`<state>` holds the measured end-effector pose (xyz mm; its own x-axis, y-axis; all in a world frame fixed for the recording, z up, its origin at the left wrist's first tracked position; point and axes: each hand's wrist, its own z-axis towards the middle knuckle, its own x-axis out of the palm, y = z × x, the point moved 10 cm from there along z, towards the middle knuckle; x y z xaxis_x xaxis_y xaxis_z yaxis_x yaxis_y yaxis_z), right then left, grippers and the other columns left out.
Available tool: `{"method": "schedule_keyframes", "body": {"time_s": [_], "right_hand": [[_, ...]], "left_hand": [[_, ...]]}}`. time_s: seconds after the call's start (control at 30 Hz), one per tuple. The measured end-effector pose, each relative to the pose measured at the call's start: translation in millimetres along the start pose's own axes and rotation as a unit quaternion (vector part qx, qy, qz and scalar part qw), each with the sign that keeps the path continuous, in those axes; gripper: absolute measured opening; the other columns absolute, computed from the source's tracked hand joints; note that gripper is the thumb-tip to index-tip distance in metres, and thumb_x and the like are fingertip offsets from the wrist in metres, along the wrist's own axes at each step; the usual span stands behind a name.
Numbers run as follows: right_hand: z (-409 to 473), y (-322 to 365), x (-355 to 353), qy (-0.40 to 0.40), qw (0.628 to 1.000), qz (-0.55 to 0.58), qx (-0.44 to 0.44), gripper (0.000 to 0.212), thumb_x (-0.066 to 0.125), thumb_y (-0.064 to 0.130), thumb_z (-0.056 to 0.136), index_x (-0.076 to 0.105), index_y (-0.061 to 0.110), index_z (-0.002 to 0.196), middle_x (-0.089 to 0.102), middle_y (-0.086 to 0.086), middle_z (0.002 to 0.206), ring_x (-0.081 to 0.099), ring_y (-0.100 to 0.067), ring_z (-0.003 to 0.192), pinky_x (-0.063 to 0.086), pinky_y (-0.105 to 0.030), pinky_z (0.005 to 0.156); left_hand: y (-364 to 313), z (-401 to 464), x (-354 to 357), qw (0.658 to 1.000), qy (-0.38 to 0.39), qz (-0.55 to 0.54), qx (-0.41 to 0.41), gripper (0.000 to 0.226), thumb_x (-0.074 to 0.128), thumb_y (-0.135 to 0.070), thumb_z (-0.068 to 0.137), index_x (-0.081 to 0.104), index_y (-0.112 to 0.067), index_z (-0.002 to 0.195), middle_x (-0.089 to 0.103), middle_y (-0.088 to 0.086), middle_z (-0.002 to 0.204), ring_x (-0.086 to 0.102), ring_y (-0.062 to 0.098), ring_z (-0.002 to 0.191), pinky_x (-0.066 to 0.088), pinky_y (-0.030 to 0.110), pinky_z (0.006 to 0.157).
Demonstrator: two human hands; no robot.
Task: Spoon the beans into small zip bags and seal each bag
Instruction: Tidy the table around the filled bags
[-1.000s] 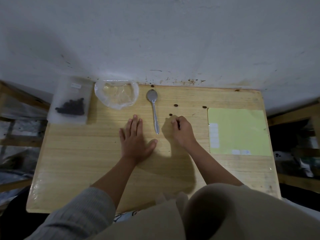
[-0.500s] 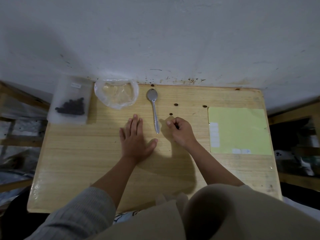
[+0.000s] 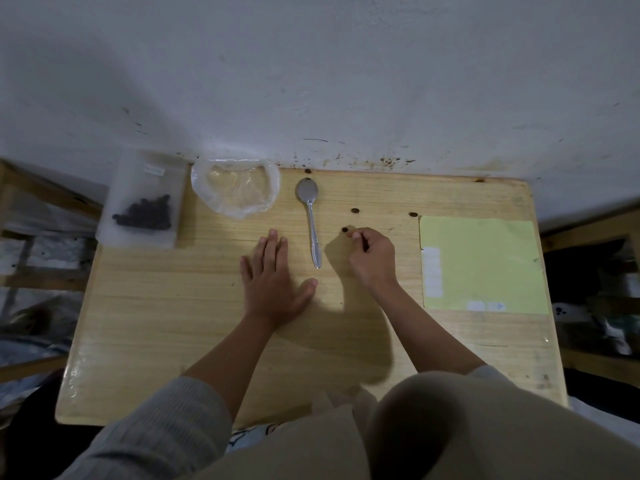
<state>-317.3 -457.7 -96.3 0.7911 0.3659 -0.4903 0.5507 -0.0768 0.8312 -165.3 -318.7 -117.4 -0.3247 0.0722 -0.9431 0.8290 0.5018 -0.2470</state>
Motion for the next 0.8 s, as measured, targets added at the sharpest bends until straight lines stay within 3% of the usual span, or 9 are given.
{"method": "schedule_keyframes", "body": {"time_s": [0.13, 0.23, 0.3, 0.37, 0.5, 0.63, 0.8], "right_hand": [[5.5, 9.6, -3.7, -0.019, 0.997, -0.061, -0.038, 0.025, 0.063, 0.023, 0.089, 0.070, 0.010, 0.110, 0.043, 0.023, 0.059, 0.042, 0.003, 0.051, 0.038, -0.014, 0.058], [11.3, 12.3, -0.3, -0.009, 0.996, -0.088, -0.026, 0.032, 0.065, 0.027, 0.088, 0.067, 0.011, 0.115, 0.069, 0.004, 0.079, 0.063, -0.009, 0.074, 0.044, -0.019, 0.071], [15.0, 10.1, 6.7, 0.010, 0.994, -0.108, -0.021, 0.030, 0.063, 0.028, 0.089, 0.068, 0.013, 0.115, 0.073, -0.005, 0.101, 0.067, -0.019, 0.095, 0.049, -0.025, 0.079], [16.7, 9.2, 11.2, 0.021, 0.992, -0.123, -0.027, 0.025, 0.060, 0.025, 0.091, 0.069, 0.013, 0.111, 0.072, -0.006, 0.105, 0.066, -0.021, 0.099, 0.052, -0.030, 0.082], [17.1, 12.5, 7.8, 0.011, 0.990, -0.137, -0.040, 0.020, 0.057, 0.018, 0.092, 0.068, 0.006, 0.103, 0.072, -0.009, 0.088, 0.065, -0.023, 0.079, 0.050, -0.031, 0.068], [12.0, 18.3, 3.8, -0.001, 0.991, -0.120, -0.062, 0.018, 0.048, 0.016, 0.095, 0.056, 0.001, 0.102, 0.053, 0.001, 0.062, 0.047, -0.013, 0.053, 0.036, -0.026, 0.050], [3.8, 17.1, -2.2, -0.009, 0.997, -0.050, -0.054, 0.015, 0.037, 0.012, 0.098, 0.045, 0.004, 0.090, 0.043, 0.004, 0.057, 0.041, -0.011, 0.048, 0.031, -0.027, 0.045]], "left_hand": [[0.2, 0.2, 0.4, 1.000, 0.001, -0.003, -0.002, 0.099, 0.035, -0.073, 0.073, 0.020, -0.011, 0.148, 0.010, 0.007, 0.159, 0.009, 0.026, 0.145, 0.012, 0.060, 0.110], [0.0, -0.3, -0.1, 1.000, -0.002, -0.008, -0.002, 0.098, 0.037, -0.072, 0.073, 0.022, -0.011, 0.147, 0.012, 0.007, 0.159, 0.010, 0.026, 0.145, 0.013, 0.060, 0.110], [-0.2, -0.2, 0.1, 1.000, -0.001, -0.006, -0.002, 0.098, 0.037, -0.072, 0.073, 0.022, -0.011, 0.147, 0.012, 0.007, 0.159, 0.010, 0.026, 0.145, 0.014, 0.060, 0.110], [-0.5, -0.4, -0.1, 1.000, -0.001, -0.005, -0.001, 0.098, 0.037, -0.072, 0.073, 0.022, -0.011, 0.147, 0.012, 0.007, 0.159, 0.010, 0.026, 0.145, 0.015, 0.060, 0.109], [-0.1, -0.9, -0.5, 1.000, 0.003, -0.006, -0.005, 0.099, 0.036, -0.072, 0.073, 0.021, -0.010, 0.148, 0.009, 0.006, 0.159, 0.008, 0.025, 0.146, 0.013, 0.060, 0.111], [-0.6, -0.5, -1.4, 1.000, 0.001, -0.009, -0.003, 0.098, 0.036, -0.072, 0.073, 0.022, -0.010, 0.148, 0.011, 0.007, 0.159, 0.010, 0.026, 0.145, 0.015, 0.061, 0.110], [-1.2, -1.4, -1.8, 1.000, -0.003, -0.009, 0.000, 0.098, 0.035, -0.072, 0.073, 0.024, -0.010, 0.147, 0.012, 0.007, 0.158, 0.012, 0.027, 0.145, 0.016, 0.061, 0.110]]}}
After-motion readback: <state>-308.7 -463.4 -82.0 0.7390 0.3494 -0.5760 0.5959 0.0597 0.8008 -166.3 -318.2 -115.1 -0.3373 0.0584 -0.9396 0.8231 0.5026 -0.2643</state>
